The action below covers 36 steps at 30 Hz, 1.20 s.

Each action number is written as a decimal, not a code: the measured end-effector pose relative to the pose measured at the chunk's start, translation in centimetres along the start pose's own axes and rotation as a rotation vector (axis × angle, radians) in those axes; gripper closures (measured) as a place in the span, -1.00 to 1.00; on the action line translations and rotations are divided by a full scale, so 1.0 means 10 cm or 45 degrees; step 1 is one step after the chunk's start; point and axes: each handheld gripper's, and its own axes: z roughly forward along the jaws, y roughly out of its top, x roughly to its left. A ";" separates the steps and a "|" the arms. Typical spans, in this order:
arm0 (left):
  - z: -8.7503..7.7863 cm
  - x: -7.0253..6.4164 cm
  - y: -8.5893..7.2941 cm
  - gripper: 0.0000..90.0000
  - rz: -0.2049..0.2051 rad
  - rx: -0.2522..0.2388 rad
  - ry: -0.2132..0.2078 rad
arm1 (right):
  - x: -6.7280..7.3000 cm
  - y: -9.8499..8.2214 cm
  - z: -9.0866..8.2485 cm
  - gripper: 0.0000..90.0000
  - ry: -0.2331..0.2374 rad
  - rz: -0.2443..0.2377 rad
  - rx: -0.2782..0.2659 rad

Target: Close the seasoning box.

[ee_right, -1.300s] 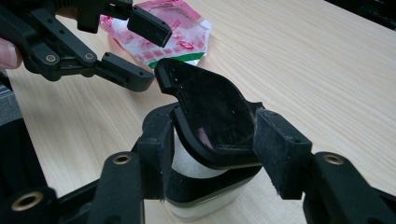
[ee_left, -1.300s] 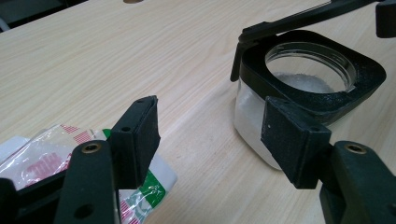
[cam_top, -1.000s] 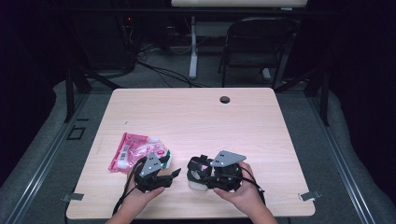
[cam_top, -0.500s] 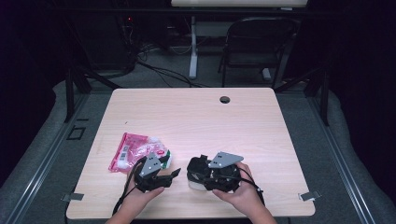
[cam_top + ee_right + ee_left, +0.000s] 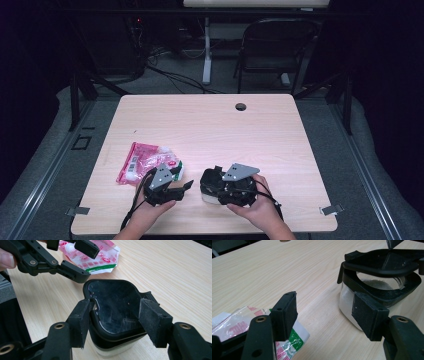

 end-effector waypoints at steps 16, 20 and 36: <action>-0.01 0.02 0.00 -0.18 -0.009 -0.001 0.008 | -0.02 0.01 -0.03 -0.07 0.001 0.020 -0.026; -0.02 0.03 0.00 -0.18 -0.011 0.004 0.008 | -0.06 0.01 -0.05 -0.06 -0.008 0.041 -0.031; -0.14 0.18 0.04 -0.18 -0.060 -0.039 0.058 | -0.32 -0.04 -0.21 -0.06 -0.107 0.183 -0.075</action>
